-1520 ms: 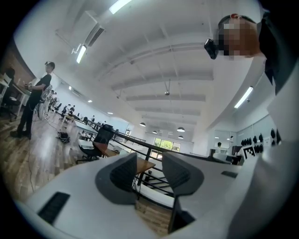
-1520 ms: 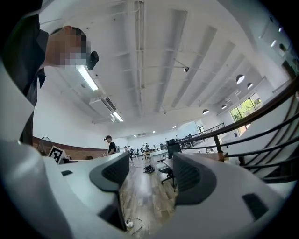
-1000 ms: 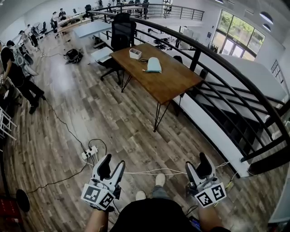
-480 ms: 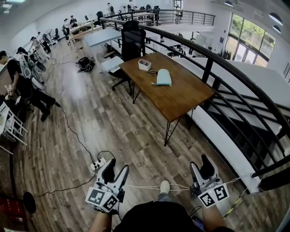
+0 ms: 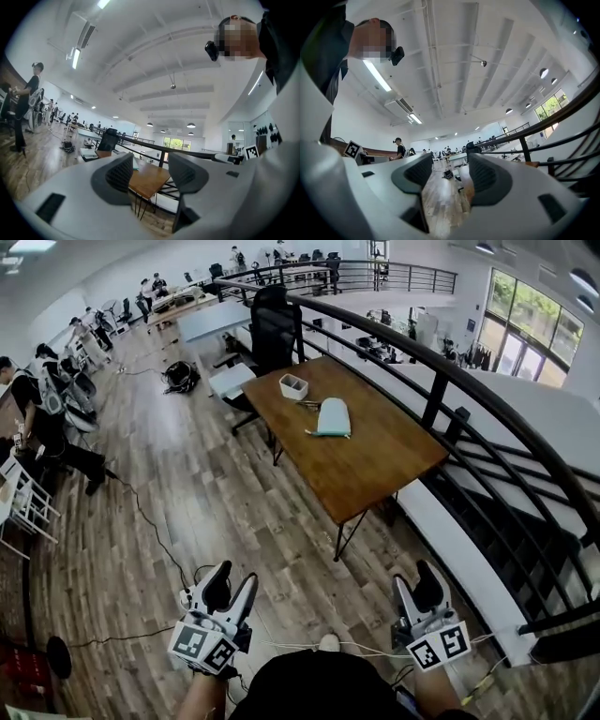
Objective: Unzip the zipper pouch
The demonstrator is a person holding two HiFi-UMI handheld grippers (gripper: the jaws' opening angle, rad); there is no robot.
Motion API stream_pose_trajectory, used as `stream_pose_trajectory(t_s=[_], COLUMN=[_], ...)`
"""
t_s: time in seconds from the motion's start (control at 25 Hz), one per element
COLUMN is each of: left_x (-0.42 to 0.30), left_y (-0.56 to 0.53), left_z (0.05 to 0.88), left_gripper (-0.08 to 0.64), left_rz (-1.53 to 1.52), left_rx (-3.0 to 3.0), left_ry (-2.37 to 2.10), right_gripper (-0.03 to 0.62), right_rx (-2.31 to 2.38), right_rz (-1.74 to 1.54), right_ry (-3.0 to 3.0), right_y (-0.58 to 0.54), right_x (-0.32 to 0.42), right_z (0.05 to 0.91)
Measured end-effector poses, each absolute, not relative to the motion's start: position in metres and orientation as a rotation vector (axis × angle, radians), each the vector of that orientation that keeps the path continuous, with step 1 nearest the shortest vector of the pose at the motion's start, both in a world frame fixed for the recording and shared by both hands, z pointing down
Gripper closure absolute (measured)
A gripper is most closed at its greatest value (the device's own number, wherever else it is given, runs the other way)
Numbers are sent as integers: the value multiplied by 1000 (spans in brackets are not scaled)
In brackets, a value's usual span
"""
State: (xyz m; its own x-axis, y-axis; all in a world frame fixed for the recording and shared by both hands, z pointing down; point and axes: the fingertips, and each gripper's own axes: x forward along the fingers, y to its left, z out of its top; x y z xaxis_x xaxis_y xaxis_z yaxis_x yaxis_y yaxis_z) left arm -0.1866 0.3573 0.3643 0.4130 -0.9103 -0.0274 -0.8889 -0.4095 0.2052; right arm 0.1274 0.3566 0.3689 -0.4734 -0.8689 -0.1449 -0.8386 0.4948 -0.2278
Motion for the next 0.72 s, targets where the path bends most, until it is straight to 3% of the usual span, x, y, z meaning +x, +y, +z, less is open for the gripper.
stream_pose_trajectory(t_s=[0.72], left_x=[-117], left_y=[262], left_z=[394], left_gripper=[321], left_rz=[-70], left_rx=[2513], left_ry=[-1526], right_gripper=[368], right_rx=[-1589], right_rz=[-243], right_ry=[2455], right_y=[284], right_x=[201], right_z=[401])
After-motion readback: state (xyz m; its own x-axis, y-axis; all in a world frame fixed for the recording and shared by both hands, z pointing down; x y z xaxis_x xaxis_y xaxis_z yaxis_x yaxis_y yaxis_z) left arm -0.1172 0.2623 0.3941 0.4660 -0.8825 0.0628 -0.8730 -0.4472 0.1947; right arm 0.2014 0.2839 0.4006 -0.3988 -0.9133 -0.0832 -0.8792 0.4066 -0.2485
